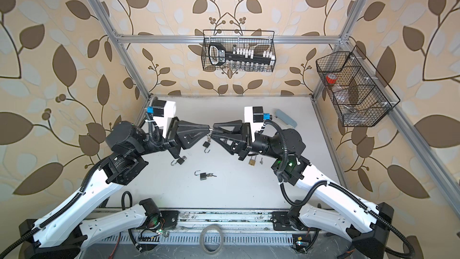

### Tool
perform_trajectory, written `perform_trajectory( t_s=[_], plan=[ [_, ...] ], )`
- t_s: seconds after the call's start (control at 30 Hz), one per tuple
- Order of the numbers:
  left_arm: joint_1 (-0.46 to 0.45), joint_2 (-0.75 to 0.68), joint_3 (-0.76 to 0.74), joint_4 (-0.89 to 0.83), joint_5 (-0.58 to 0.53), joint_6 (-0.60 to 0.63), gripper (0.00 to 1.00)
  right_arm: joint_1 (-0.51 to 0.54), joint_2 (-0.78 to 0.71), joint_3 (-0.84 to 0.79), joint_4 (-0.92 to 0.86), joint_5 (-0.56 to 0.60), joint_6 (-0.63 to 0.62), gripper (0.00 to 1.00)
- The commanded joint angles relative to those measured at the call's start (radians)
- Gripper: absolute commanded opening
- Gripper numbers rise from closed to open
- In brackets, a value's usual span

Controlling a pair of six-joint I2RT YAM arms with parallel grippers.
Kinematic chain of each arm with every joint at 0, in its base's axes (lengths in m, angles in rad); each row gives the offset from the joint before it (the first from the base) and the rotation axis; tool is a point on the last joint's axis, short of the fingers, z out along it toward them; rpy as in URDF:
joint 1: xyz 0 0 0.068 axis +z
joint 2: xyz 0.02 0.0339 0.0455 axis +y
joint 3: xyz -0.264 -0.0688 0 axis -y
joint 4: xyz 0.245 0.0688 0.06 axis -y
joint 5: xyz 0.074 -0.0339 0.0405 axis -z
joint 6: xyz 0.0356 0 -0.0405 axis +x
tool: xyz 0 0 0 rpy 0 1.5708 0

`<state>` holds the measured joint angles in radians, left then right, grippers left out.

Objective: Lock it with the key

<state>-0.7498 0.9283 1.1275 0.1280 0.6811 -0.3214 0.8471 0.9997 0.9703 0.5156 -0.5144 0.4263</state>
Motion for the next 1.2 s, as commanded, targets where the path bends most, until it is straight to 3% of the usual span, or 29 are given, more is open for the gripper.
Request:
perform_trajectory(
  t_s=[0.0, 0.1, 0.17, 0.27, 0.43, 0.63, 0.73, 0.87, 1.0, 1.1, 1.17],
  plan=[
    [-0.002, 0.007, 0.003, -0.125, 0.022, 0.047, 0.00, 0.006, -0.058, -0.044, -0.095, 0.032, -0.095, 0.85],
    [0.000, -0.004, 0.011, -0.146, 0.003, 0.066, 0.00, -0.001, -0.144, -0.118, -0.135, 0.157, -0.134, 0.85],
    [0.003, -0.009, 0.012, -0.153, -0.005, 0.072, 0.00, -0.036, -0.199, -0.170, -0.137, 0.197, -0.124, 0.75],
    [0.009, -0.015, 0.017, -0.162, -0.018, 0.078, 0.00, -0.097, -0.247, -0.211, -0.149, 0.152, -0.085, 0.64],
    [0.013, -0.037, 0.030, -0.166, -0.041, 0.092, 0.00, -0.105, -0.257, -0.238, -0.178, 0.088, -0.048, 0.51],
    [0.013, -0.042, 0.029, -0.160, -0.035, 0.095, 0.00, -0.105, -0.232, -0.246, -0.029, -0.071, 0.037, 0.49],
    [0.013, -0.042, 0.022, -0.150, -0.027, 0.093, 0.00, -0.104, -0.218, -0.246, -0.017, -0.067, 0.051, 0.46],
    [0.013, -0.047, 0.009, -0.133, -0.017, 0.088, 0.00, -0.104, -0.207, -0.252, -0.031, 0.003, 0.057, 0.35],
    [0.013, -0.055, 0.004, -0.129, -0.016, 0.091, 0.00, -0.104, -0.206, -0.265, -0.038, 0.033, 0.064, 0.36],
    [0.013, -0.059, 0.003, -0.134, -0.015, 0.097, 0.00, -0.105, -0.203, -0.264, -0.037, 0.022, 0.067, 0.46],
    [0.013, -0.059, 0.004, -0.133, -0.014, 0.099, 0.00, -0.105, -0.192, -0.257, -0.039, 0.004, 0.069, 0.47]
  ],
)
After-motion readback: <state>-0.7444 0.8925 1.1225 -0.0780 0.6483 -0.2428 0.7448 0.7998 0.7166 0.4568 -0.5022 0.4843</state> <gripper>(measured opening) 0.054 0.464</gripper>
